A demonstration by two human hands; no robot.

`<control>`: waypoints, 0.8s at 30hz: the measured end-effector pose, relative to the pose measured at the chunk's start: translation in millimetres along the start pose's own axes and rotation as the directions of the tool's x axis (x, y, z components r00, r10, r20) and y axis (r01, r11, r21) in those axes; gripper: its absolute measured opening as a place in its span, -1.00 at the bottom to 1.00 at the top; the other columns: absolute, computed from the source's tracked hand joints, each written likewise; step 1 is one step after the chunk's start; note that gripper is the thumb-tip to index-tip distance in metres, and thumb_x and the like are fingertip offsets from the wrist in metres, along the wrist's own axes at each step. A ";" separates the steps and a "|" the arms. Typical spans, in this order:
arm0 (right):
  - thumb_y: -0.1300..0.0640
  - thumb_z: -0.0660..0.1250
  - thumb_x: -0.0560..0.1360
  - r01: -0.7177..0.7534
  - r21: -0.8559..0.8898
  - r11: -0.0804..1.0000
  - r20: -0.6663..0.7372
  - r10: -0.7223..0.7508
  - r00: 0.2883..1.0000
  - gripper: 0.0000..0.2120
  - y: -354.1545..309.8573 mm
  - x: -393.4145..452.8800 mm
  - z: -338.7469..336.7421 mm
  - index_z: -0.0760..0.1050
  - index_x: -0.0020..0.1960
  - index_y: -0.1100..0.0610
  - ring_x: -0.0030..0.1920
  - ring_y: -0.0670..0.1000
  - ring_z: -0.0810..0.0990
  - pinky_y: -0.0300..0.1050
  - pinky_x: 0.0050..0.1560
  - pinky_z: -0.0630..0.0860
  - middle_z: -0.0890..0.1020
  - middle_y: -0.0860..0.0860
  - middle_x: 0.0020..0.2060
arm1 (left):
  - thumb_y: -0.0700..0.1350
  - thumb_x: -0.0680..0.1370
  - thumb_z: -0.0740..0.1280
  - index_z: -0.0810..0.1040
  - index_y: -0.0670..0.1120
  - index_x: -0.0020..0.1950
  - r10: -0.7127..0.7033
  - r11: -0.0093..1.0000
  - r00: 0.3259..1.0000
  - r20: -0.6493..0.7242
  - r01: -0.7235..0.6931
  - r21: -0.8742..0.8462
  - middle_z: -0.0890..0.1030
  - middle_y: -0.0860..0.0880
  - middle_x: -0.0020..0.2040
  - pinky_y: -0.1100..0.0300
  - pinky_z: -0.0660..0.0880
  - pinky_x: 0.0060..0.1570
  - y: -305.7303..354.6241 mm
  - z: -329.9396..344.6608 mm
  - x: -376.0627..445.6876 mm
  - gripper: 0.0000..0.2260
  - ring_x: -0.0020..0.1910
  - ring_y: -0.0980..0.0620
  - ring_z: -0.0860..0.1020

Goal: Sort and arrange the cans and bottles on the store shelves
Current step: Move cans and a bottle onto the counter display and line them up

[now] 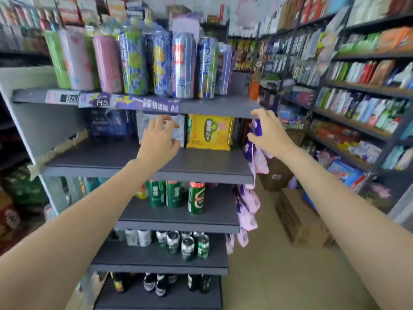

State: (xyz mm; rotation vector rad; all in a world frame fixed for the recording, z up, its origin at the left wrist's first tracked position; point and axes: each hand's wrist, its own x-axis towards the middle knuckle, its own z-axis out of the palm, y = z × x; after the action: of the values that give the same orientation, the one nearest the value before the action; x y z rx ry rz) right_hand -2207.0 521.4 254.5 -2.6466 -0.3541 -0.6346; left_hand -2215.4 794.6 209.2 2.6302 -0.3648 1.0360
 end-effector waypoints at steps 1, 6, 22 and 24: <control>0.20 0.34 0.47 0.012 0.046 0.999 -0.023 -0.011 1.000 -0.47 0.6 11.4 -5.5 0.25 0.39 0.22 0.34 0.20 0.28 -0.09 0.22 0.23 0.33 0.23 0.31 | -0.25 0.48 0.27 0.46 -0.25 0.20 0.014 1.000 0.999 -0.032 -0.014 0.001 0.39 -0.24 0.24 -0.03 0.31 0.00 7.5 -2.8 13.9 -0.70 0.14 -0.26 0.38; 0.16 0.36 0.49 0.111 0.208 0.972 -0.119 -0.087 0.989 -0.42 -0.8 79.3 -9.5 0.19 0.42 0.16 0.32 0.15 0.34 -0.08 0.24 0.27 0.35 0.18 0.31 | -0.13 0.48 0.24 0.37 -0.22 0.33 0.053 0.996 0.979 -0.196 -0.067 -0.067 0.34 -0.23 0.31 -0.09 0.32 0.16 30.2 -9.9 86.3 -0.57 0.22 -0.25 0.35; 0.11 0.48 0.40 0.023 0.650 0.760 0.057 -0.079 0.995 -0.08 80.5 254.7 31.0 -0.07 0.52 0.08 0.34 0.15 0.38 0.01 0.29 0.38 0.26 0.17 0.43 | -0.18 0.51 0.28 -0.05 -0.07 0.53 -0.278 0.957 0.915 -0.292 0.240 -0.161 0.03 -0.22 0.48 -0.04 0.11 0.35 78.5 84.1 211.9 -0.31 0.45 -0.20 0.05; 0.10 0.49 0.38 0.019 0.694 0.720 0.070 -0.094 0.993 -0.08 90.5 273.8 42.5 -0.04 0.51 0.08 0.38 0.15 0.34 0.08 0.36 0.32 0.26 0.17 0.43 | -0.18 0.51 0.30 -0.06 -0.05 0.53 -0.282 0.959 0.907 -0.311 0.256 -0.124 0.11 -0.21 0.47 0.01 0.10 0.35 77.8 85.5 215.5 -0.29 0.44 -0.17 0.09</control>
State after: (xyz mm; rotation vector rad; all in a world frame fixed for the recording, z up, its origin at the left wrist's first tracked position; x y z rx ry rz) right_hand -1924.3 500.1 322.2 -1.9387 -0.5762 -0.2908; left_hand -2035.6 664.8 312.4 2.2967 0.0321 1.2980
